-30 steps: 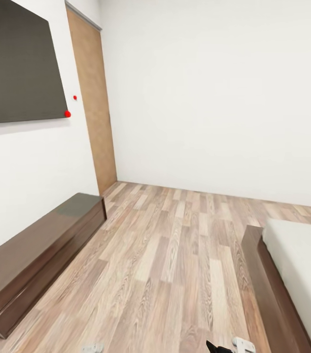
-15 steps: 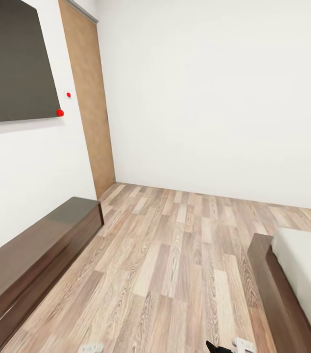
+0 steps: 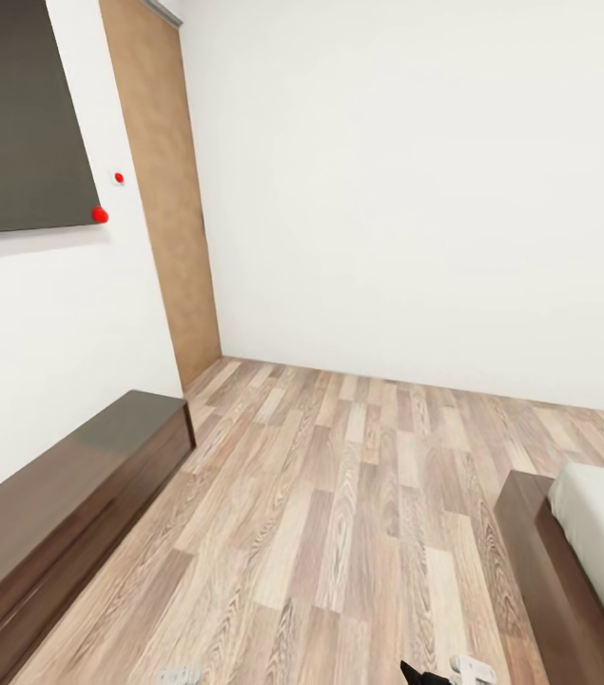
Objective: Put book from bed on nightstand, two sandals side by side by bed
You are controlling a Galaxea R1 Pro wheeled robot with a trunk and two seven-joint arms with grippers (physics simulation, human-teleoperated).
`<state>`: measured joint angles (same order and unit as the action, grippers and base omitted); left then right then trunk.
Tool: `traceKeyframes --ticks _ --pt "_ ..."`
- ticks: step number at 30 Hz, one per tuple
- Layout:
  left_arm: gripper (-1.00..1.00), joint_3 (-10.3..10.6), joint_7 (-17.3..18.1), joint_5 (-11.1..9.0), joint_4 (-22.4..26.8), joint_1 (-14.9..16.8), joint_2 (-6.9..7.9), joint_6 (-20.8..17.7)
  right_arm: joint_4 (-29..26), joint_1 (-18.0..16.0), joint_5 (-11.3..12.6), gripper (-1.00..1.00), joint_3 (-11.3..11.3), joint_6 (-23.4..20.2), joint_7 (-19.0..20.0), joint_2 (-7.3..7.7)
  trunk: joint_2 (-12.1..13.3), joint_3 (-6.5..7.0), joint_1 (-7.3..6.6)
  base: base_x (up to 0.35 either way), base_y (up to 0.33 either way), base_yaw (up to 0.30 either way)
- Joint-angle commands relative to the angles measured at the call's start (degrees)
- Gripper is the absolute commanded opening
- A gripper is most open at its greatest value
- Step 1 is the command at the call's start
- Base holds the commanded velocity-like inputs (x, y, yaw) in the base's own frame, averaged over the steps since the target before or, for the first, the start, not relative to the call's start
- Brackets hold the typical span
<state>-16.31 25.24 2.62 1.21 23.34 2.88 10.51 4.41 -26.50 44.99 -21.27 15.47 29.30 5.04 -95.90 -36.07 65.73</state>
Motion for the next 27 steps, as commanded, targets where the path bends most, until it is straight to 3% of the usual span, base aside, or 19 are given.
traceKeyframes --ticks 1,10,18,27 --pt "1.0 -0.3 0.16 0.28 -0.07 0.04 0.02 0.21 0.25 -0.09 0.56 1.0 -0.48 0.27 0.4 -0.03 -0.03 -0.06 0.03 0.331 0.0 0.0" --pt "1.0 -0.3 0.16 0.28 -0.07 0.05 0.02 0.21 0.25 -0.06 0.54 1.0 -0.46 0.27 0.42 -0.03 -0.03 -0.06 0.03 0.331 0.0 -0.007" --pt "1.0 -0.3 0.16 0.28 -0.07 0.04 0.02 0.21 0.25 -0.07 0.53 1.0 -0.46 0.27 0.49 -0.03 -0.03 -0.06 0.03 0.331 0.0 -0.189" --pt "1.0 -0.3 0.16 0.28 -0.07 0.04 0.02 0.21 0.25 -0.09 0.54 1.0 -0.48 0.27 0.49 -0.03 -0.03 -0.06 0.03 0.331 0.0 -0.022"
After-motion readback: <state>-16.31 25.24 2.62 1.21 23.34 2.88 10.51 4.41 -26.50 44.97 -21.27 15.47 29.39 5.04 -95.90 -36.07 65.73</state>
